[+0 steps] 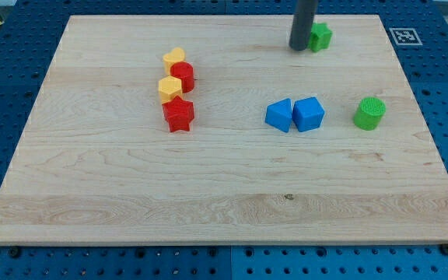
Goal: Slide the green circle into the left of green star
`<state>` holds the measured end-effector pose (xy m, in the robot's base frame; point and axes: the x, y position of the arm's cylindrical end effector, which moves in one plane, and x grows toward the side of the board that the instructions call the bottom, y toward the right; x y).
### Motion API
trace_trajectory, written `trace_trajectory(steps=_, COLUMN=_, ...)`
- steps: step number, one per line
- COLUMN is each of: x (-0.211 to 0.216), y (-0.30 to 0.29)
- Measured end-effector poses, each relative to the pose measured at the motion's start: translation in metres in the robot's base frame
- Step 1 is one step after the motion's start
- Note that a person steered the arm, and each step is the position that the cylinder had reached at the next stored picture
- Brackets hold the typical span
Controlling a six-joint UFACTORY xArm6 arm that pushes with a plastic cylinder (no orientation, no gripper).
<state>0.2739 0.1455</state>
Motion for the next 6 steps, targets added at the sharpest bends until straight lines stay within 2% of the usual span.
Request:
trace_trajectory(steps=2, x=-0.017, y=0.085)
trace_trajectory(steps=3, x=-0.016, y=0.074)
trace_trajectory(steps=5, x=0.075, y=0.025)
trace_trajectory(steps=6, x=0.127, y=0.025)
